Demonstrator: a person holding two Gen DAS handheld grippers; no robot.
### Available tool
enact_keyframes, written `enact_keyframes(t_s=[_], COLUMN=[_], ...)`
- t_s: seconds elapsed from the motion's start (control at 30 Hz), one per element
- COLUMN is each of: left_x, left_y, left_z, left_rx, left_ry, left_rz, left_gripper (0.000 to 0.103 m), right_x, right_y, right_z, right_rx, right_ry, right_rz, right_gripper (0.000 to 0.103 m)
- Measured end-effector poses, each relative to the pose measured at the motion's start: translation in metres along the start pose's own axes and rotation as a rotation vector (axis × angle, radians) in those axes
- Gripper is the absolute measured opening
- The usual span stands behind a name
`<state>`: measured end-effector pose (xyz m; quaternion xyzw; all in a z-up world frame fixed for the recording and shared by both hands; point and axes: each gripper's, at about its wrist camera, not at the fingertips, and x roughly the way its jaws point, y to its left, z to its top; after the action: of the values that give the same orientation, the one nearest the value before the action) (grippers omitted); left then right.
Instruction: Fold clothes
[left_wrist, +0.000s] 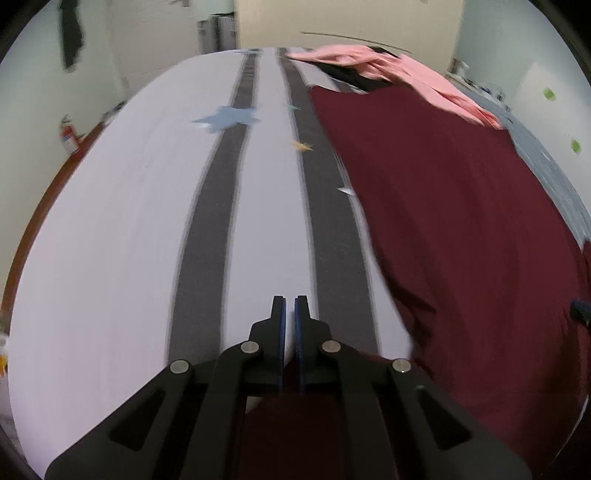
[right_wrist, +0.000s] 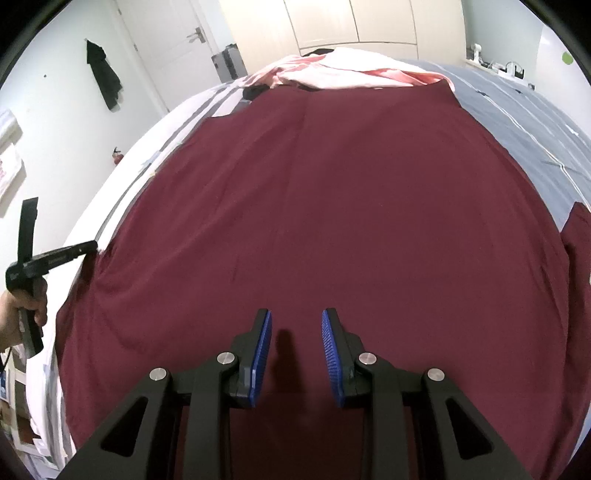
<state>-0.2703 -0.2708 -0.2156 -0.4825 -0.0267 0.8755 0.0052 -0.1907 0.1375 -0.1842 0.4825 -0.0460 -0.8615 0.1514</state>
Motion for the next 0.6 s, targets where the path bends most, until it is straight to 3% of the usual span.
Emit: enact_keyframes(t_s=[0.1, 0.23, 0.47, 0.6], left_x=[-0.016, -0.055, -0.069, -0.055], left_y=[0.024, 0.043, 0.04, 0.05], left_z=[-0.003, -0.034, -0.103, -0.127], left_rx=[-0.097, -0.157, -0.158, -0.169], left_ry=[-0.028, -0.042, 0.052, 0.094], left_rz=[0.04, 0.071, 0.123, 0.217], left_gripper=[0.007, 0.007, 0.007, 0.007], right_x=[0.001, 0.0, -0.001, -0.004], right_y=[0.0, -0.002, -0.009, -0.014], right_z=[-0.001, -0.002, -0.003, -0.003], right_rx=[0.001, 0.002, 0.023, 0.017], right_ry=[0.001, 0.0, 0.0, -0.003], right_rz=[0.0, 0.0, -0.015, -0.035], right_gripper=[0.026, 0.026, 0.026, 0.025])
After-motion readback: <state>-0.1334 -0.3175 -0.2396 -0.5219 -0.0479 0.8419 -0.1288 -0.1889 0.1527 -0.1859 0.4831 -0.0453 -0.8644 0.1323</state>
